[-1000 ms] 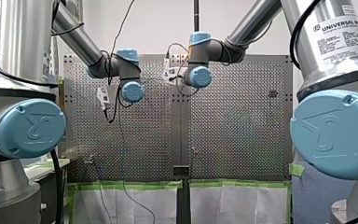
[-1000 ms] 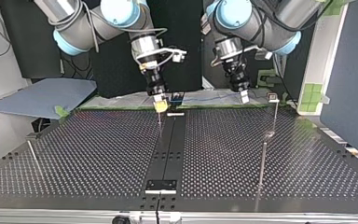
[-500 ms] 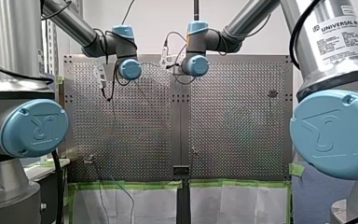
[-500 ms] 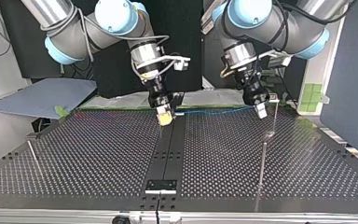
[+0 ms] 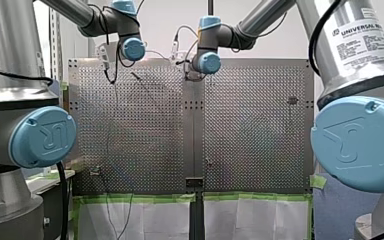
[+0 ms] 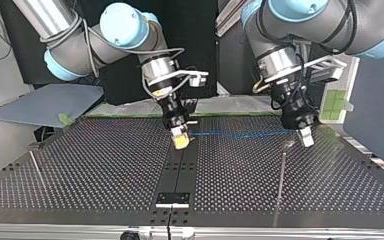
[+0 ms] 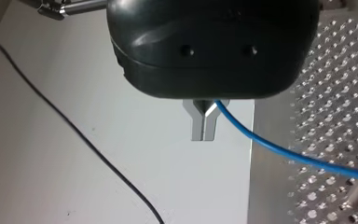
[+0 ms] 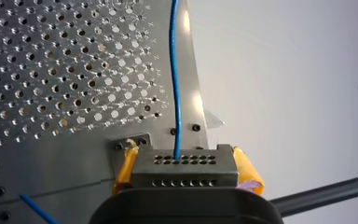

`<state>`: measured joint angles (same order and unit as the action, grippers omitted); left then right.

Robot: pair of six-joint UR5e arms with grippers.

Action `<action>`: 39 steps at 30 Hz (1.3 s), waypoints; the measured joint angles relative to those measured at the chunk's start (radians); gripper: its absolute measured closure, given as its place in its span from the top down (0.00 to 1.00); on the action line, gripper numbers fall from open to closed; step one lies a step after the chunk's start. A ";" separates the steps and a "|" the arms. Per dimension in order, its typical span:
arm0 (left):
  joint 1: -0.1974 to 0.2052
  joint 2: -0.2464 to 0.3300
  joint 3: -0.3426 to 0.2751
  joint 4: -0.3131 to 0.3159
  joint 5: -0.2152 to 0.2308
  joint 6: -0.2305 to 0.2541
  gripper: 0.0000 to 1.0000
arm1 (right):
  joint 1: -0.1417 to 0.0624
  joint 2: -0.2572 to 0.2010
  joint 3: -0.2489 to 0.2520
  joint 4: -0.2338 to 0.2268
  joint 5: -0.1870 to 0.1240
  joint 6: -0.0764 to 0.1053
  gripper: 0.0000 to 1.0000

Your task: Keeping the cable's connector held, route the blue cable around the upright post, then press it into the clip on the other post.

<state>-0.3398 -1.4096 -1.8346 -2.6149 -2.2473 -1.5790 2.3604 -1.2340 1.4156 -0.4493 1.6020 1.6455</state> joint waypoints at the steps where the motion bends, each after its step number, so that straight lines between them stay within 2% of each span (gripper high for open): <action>1: 0.005 -0.004 0.008 -0.008 0.005 0.000 0.00 | 0.000 0.007 -0.007 0.001 -0.001 0.000 0.00; 11: 0.065 -0.075 0.097 -0.097 0.071 0.000 0.00 | -0.005 0.032 -0.093 0.011 -0.003 0.018 0.00; 17: 0.119 -0.085 0.143 -0.151 0.124 0.000 0.00 | -0.008 0.044 -0.129 0.024 -0.004 0.019 0.00; 25: 0.195 -0.127 0.153 -0.227 0.201 -0.001 0.00 | -0.006 0.076 -0.169 0.041 -0.019 0.019 0.00; 32: 0.256 -0.176 0.155 -0.285 0.261 -0.022 0.00 | -0.003 0.116 -0.201 0.042 -0.029 0.019 0.00; 39: 0.310 -0.202 0.162 -0.299 0.315 -0.030 0.00 | -0.008 0.151 -0.214 0.039 -0.036 0.017 0.00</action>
<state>-0.0299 -1.6116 -1.6728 -2.9138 -1.9318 -1.6089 2.3520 -1.0825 1.2021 -0.4106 1.5661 1.6629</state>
